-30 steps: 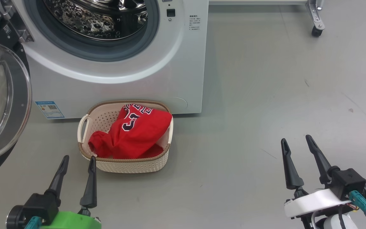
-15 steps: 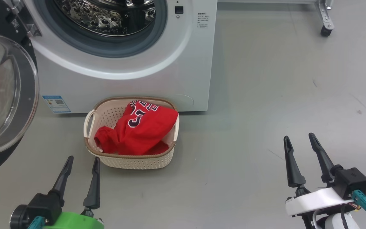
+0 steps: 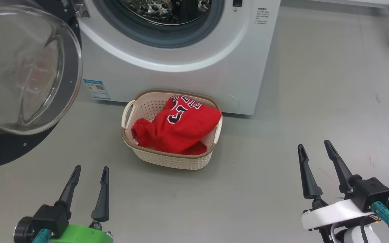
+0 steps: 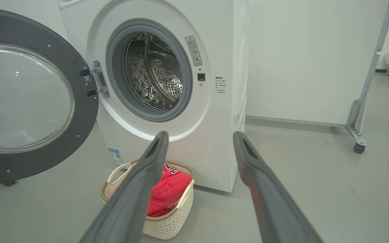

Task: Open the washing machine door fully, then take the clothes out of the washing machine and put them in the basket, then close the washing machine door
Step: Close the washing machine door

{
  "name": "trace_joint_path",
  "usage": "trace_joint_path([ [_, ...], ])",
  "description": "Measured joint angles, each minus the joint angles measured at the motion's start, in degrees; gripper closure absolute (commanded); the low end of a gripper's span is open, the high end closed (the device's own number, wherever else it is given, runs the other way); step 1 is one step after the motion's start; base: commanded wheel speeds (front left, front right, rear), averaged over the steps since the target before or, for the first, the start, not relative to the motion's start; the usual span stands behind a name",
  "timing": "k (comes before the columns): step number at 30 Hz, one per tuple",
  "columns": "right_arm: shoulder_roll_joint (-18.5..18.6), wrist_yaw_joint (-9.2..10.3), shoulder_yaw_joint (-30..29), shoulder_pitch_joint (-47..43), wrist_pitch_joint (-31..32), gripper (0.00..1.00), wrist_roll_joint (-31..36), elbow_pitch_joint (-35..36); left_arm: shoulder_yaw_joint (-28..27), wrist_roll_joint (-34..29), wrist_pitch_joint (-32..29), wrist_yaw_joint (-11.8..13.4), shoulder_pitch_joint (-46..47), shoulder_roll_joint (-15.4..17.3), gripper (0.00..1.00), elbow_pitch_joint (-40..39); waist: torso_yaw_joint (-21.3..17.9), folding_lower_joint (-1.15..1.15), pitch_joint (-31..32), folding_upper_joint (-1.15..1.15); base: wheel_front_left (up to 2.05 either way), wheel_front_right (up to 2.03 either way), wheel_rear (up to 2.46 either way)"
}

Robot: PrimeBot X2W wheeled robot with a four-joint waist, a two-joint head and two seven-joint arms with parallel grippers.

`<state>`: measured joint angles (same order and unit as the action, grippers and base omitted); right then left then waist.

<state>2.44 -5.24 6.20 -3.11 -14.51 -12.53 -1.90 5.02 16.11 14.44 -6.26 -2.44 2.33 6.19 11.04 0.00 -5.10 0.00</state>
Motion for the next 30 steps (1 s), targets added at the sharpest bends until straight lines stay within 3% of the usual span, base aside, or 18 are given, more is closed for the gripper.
trace_joint_path([
  [22, 0.0, -0.75, 1.08, 0.1, 0.0, 0.0, -0.01, -1.09, 0.49, -0.58, 0.0, 0.21, 0.09, 0.0, 0.0, 0.71, 15.94, 0.0, 0.86, 0.0, 0.0, 0.0, 0.0],
  [30, -0.01, -1.21, 4.59, 0.44, 0.0, 0.0, 0.0, -2.37, -2.65, -0.49, 0.0, 1.87, -0.14, 0.02, 0.0, -1.21, 19.56, 0.0, 1.91, 0.0, 0.0, 0.0, 0.0],
])
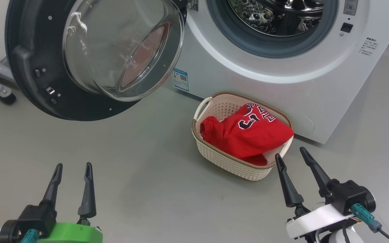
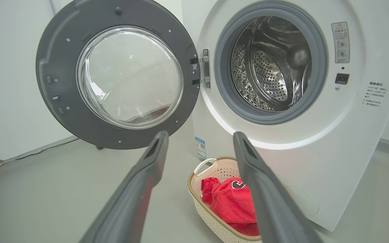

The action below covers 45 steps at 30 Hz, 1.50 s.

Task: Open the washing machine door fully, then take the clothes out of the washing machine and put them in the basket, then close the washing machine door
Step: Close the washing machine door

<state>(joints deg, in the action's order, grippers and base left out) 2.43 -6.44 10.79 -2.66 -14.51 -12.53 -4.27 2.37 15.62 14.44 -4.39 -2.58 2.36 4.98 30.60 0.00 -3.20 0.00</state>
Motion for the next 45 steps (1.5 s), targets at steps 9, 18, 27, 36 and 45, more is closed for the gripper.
trace_joint_path([
  [9, 0.05, -0.04, 1.52, 1.48, 0.0, 0.0, 0.0, -1.13, -1.05, 0.15, 0.0, 0.59, -0.75, -0.01, 0.0, -1.74, 0.55, 0.0, -0.14, 0.0, 0.0, 0.0, 0.0],
  [18, 0.09, -0.08, 2.15, 2.22, 0.0, 0.0, -0.02, -1.97, -1.41, 0.45, 0.0, 0.64, -1.51, -0.01, 0.0, -2.34, 0.64, 0.0, -0.26, 0.0, 0.0, 0.0, 0.0],
  [27, 0.1, -0.31, 2.09, 2.51, 0.0, 0.0, -0.04, -2.32, -1.32, 0.51, 0.0, 0.64, -1.62, -0.01, 0.0, -2.64, 0.54, 0.0, -0.23, 0.0, 0.0, 0.0, 0.0],
  [36, 0.1, -0.51, 1.64, 2.52, 0.0, 0.0, -0.12, -2.52, -1.09, 0.51, 0.0, 0.64, -1.94, -0.01, 0.0, -2.69, 0.37, 0.0, -0.12, 0.0, 0.0, 0.0, 0.0],
  [45, 0.1, -0.52, 1.58, 2.52, 0.0, 0.0, -0.13, -2.61, -1.16, 0.51, 0.0, 0.65, -2.02, -0.01, 0.0, -3.5, 0.33, 0.0, -0.12, 0.0, 0.0, 0.0, 0.0],
])
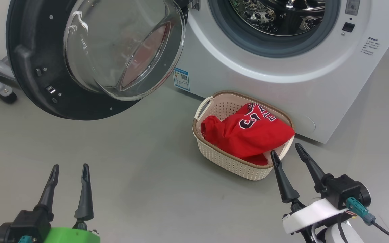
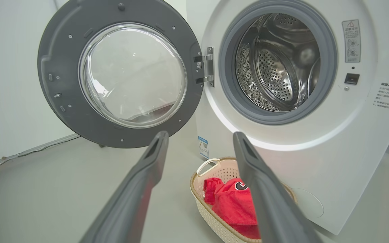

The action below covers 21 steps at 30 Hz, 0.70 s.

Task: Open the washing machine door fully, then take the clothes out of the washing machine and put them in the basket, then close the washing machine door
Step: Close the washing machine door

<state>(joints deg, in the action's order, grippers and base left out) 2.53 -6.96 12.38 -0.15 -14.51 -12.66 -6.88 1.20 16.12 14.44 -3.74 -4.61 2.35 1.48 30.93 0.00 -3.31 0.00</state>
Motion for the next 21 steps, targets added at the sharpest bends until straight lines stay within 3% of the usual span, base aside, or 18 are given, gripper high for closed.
trace_joint_path([
  [21, 0.0, -0.01, 0.0, 0.02, 0.0, 0.0, -0.08, -0.23, -0.02, 0.29, 0.0, 0.44, -0.08, 0.0, 0.0, -0.24, -0.12, 0.0, 0.43, 0.0, 0.0, 0.0, 0.0],
])
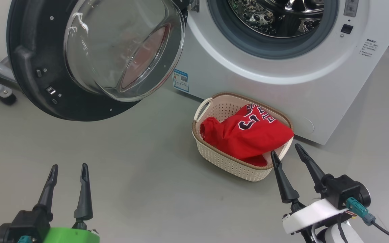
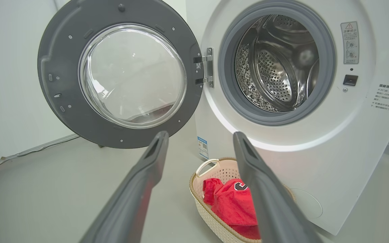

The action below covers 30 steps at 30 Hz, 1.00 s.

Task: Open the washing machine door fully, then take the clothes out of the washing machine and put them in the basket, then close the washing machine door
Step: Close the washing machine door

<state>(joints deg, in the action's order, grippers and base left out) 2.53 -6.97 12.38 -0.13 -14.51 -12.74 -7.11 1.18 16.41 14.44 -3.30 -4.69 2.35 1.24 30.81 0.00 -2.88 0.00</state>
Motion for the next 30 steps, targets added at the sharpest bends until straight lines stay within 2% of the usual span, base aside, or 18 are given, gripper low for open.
trace_joint_path([
  [5, 0.0, 0.0, 0.0, -0.01, 0.0, 0.0, 0.0, 0.0, 0.02, 0.07, 0.0, 0.0, -0.03, 0.0, 0.0, 0.01, -0.03, 0.0, -0.08, 0.0, 0.0, 0.0, 0.0],
  [6, 0.0, 0.0, 0.0, -0.01, 0.0, 0.0, 0.0, 0.01, 0.05, 0.11, 0.0, -0.01, -0.03, 0.0, 0.16, 0.01, -0.03, 0.0, -0.13, 0.0, 0.0, 0.0, 0.0],
  [7, 0.0, 0.0, 0.0, -0.01, 0.0, 0.0, 0.0, 0.02, 0.1, 0.3, 0.0, -0.01, -0.03, 0.0, 0.57, 0.02, -0.03, 0.0, -0.19, 0.0, 0.0, 0.0, 0.0],
  [8, 0.0, 0.0, -0.01, -0.01, 0.0, 0.0, 0.0, 0.03, 0.11, 0.34, 0.0, -0.01, -0.03, 0.0, 0.81, 0.02, -0.03, 0.0, -0.26, 0.0, 0.0, 0.0, 0.0],
  [9, 0.0, 0.0, -0.02, -0.01, 0.0, 0.0, 0.0, 0.1, 0.13, 0.43, 0.0, -0.01, -0.04, 0.0, 1.0, 0.01, -0.04, 0.0, -0.36, 0.0, 0.0, 0.0, 0.0],
  [21, 0.4, 0.03, -0.37, -0.01, 0.0, 0.0, 0.92, 1.52, -0.47, 0.66, 0.0, -0.11, 0.01, -0.01, 1.0, -0.64, 0.06, 0.0, -2.96, 0.0, 0.0, 0.0, 0.0],
  [27, 1.22, 0.03, 0.67, 0.01, 0.0, 0.0, 2.32, 1.9, -4.91, 0.6, 0.0, -0.11, 0.52, 0.24, 1.0, -3.53, -0.48, 0.0, -4.87, 0.0, 0.0, 0.0, 0.0],
  [30, 1.81, 0.03, 1.05, 0.18, 0.0, 0.0, 2.8, 1.93, -7.61, -0.01, 0.01, -0.11, 1.76, 2.0, 1.0, -4.39, -1.16, 0.0, -5.87, 0.0, 0.0, 0.0, 0.0],
])
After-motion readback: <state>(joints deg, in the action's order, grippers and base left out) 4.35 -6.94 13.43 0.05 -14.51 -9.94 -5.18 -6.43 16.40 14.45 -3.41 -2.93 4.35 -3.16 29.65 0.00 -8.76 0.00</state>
